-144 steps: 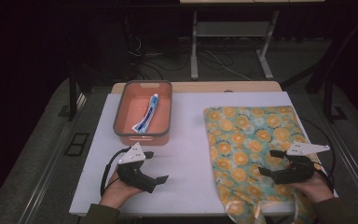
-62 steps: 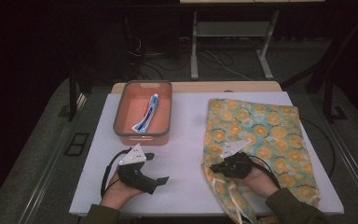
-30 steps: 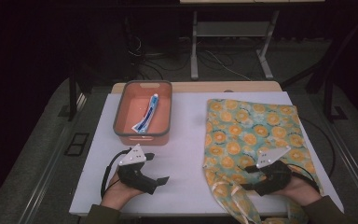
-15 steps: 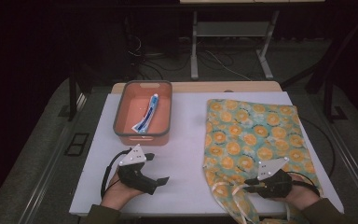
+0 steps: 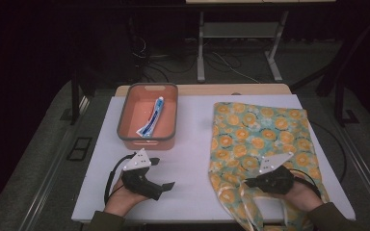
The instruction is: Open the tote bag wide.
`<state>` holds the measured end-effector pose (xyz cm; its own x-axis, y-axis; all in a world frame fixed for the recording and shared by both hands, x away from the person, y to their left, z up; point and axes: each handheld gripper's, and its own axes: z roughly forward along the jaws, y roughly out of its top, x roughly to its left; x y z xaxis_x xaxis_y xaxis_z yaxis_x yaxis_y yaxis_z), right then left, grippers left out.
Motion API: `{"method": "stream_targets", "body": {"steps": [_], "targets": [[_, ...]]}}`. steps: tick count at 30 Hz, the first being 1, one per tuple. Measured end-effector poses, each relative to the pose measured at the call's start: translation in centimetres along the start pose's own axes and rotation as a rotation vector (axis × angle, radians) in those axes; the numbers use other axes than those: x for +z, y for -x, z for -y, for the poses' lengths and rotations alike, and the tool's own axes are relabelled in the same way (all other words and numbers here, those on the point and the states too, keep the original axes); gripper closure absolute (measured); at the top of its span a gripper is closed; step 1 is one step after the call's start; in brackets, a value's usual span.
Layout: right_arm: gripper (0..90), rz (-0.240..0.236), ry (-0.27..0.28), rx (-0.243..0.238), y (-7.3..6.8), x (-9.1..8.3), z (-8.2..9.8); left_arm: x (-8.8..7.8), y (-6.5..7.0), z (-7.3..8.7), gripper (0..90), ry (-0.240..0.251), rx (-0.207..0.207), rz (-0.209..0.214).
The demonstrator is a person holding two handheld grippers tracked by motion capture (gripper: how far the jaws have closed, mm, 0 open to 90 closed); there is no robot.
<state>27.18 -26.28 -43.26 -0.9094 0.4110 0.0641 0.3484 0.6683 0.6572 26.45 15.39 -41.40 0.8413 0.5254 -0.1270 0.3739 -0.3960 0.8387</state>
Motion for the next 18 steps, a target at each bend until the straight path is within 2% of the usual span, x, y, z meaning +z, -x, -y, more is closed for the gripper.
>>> {"method": "stream_targets", "body": {"steps": [8, 11, 13, 16, 18], "targets": [[90.0, 0.032, 0.057, 0.028, 1.1, 1.3, -3.4, -0.2, -0.3, 0.0, 0.0, 0.009, -0.007, -0.005], [90.0, 0.024, 0.08, 0.039, 1.4, 1.7, -4.4, -0.2, -0.2, 0.0, 0.0, 0.01, -0.008, -0.004], [90.0, 0.04, 0.091, 0.026, 1.6, 2.5, -5.8, -0.3, -0.2, 0.0, 0.0, 0.013, -0.007, -0.003], [90.0, 0.042, 0.108, 0.039, 1.8, 3.0, -6.6, -0.2, -0.3, 0.0, 0.0, 0.01, -0.006, 0.001], [90.0, 0.056, 0.125, 0.052, 2.4, 4.0, -8.0, -0.2, -0.3, -0.1, 0.0, 0.01, -0.004, -0.001]]}}
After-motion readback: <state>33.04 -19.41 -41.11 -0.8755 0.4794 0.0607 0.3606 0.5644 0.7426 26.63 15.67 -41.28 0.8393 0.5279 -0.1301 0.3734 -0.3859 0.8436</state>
